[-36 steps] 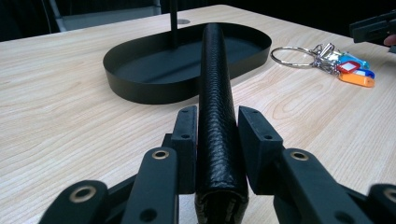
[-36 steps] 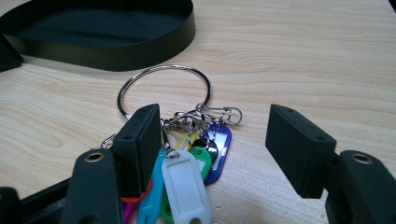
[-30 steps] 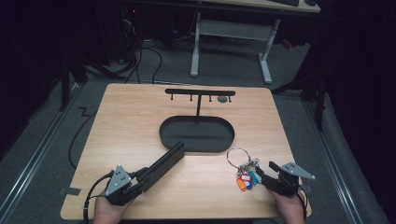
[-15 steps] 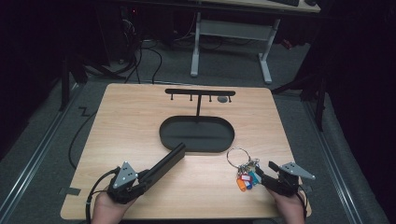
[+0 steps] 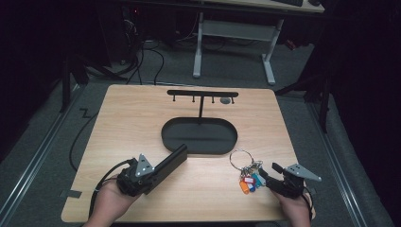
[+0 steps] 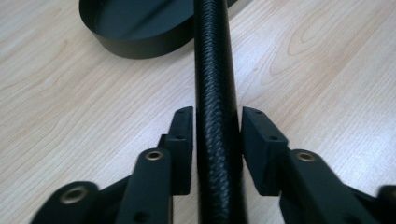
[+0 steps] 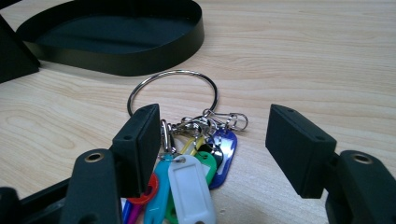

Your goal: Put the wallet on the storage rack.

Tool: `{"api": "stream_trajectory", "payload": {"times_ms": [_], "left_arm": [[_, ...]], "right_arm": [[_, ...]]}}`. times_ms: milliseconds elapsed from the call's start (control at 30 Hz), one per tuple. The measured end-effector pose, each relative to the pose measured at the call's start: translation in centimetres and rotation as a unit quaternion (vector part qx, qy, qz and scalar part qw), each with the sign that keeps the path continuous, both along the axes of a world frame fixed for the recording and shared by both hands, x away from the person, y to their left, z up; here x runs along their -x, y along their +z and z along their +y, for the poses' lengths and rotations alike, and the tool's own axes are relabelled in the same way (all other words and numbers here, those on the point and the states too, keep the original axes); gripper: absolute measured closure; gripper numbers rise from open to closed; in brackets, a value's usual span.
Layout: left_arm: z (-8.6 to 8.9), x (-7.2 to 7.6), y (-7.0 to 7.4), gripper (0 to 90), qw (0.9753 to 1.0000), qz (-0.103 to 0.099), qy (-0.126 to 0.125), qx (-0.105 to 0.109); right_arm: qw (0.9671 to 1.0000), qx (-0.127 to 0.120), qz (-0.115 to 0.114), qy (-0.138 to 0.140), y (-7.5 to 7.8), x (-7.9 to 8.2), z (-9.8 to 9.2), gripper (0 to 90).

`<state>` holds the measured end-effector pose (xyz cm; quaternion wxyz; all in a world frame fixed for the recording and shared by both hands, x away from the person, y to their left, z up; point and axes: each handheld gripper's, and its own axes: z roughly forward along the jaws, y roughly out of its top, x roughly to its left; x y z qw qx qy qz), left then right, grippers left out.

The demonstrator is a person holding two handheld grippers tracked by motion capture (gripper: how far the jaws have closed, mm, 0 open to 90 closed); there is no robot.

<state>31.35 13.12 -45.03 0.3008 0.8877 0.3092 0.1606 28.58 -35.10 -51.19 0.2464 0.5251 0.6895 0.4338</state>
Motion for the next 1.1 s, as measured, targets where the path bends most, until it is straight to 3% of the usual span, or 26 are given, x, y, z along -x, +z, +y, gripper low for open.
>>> {"api": "stream_trajectory", "payload": {"times_ms": [67,133,333,500,733,900,1100], "left_arm": [[0.2,-0.6,0.2,68.2,0.9996,0.027,0.001,0.008],[0.2,-1.0,0.2,68.0,0.9988,0.049,0.000,0.002],[0.0,-1.3,0.4,70.2,0.9984,0.052,-0.002,-0.021],[0.1,-1.3,0.3,72.4,0.9986,0.049,-0.005,-0.019],[0.3,-0.9,0.1,73.9,0.9995,0.025,-0.019,-0.006],[0.5,-0.6,0.4,74.9,0.9994,-0.009,-0.035,0.002],[0.2,-0.2,1.8,75.0,0.9965,-0.056,-0.060,0.016]], "right_arm": [[1.0000,-0.001,0.000,0.002,0.0,0.0,0.1,36.3],[1.0000,-0.004,0.003,0.003,0.0,0.0,0.1,36.2],[1.0000,-0.005,0.002,0.001,0.0,0.0,0.0,36.2],[1.0000,-0.005,0.004,0.001,-0.1,0.0,0.1,36.3],[0.9999,-0.010,0.004,-0.001,-0.2,0.1,0.0,36.6],[0.9999,-0.008,0.003,-0.005,-0.2,0.0,0.1,36.6],[1.0000,-0.003,0.000,-0.009,-0.2,0.9,-0.2,36.6]]}}
